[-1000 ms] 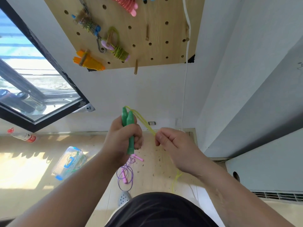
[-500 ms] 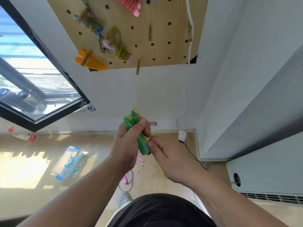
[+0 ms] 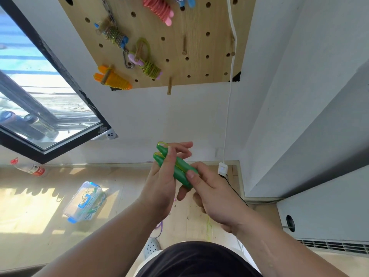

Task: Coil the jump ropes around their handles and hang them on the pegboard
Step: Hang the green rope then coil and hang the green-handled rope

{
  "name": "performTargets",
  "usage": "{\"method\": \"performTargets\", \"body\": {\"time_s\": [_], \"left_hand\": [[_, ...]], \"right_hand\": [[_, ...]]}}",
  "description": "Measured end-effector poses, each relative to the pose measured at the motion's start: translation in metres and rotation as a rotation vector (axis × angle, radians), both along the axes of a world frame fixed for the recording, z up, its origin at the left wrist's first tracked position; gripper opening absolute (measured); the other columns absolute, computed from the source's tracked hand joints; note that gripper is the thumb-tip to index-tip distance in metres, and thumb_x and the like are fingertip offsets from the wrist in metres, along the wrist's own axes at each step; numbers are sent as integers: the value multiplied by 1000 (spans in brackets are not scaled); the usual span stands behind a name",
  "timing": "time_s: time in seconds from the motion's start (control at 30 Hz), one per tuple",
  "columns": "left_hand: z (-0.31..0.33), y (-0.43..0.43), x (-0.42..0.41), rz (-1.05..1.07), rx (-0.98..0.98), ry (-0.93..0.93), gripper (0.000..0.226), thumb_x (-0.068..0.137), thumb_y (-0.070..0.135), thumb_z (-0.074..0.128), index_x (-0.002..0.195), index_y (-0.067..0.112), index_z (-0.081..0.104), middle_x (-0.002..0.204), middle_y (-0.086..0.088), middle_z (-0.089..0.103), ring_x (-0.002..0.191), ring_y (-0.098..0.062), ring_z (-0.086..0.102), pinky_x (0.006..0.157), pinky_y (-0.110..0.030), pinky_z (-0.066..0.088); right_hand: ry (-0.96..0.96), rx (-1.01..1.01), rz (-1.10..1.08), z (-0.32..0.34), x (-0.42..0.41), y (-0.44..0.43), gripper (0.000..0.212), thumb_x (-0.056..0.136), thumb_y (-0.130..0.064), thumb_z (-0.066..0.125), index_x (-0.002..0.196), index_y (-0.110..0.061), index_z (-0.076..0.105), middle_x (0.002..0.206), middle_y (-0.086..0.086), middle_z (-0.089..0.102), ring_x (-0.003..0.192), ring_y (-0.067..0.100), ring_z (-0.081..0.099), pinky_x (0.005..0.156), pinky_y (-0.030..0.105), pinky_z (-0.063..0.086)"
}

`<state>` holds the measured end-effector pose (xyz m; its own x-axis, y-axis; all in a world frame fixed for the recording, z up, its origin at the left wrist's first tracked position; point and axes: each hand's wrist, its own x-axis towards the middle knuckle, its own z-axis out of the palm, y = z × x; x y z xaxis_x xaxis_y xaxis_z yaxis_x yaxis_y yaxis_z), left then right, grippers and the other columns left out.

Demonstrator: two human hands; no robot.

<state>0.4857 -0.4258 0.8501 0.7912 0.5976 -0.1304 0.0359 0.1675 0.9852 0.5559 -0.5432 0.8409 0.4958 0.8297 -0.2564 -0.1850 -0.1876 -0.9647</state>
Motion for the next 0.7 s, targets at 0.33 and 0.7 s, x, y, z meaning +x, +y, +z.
{"method": "performTargets", "body": {"time_s": [0.33, 0.7], "left_hand": [[-7, 28, -6, -84, 188, 360, 12, 95, 30, 70, 106, 33, 68, 98, 0, 73, 94, -26, 68, 81, -35, 56], [-6, 19, -10, -581, 1277, 646, 53, 90, 71, 49, 124, 30, 53, 105, 10, 65, 95, -17, 60, 84, -37, 49]], "right_hand": [[-204, -145, -72, -26, 23, -15, 13, 106, -38, 46, 103, -36, 59, 71, -9, 56, 64, 9, 47, 63, 31, 39], [-413, -231, 151, -24, 27, -20, 30, 90, -66, 38, 100, -42, 54, 86, -3, 66, 83, 23, 63, 82, 57, 52]]}}
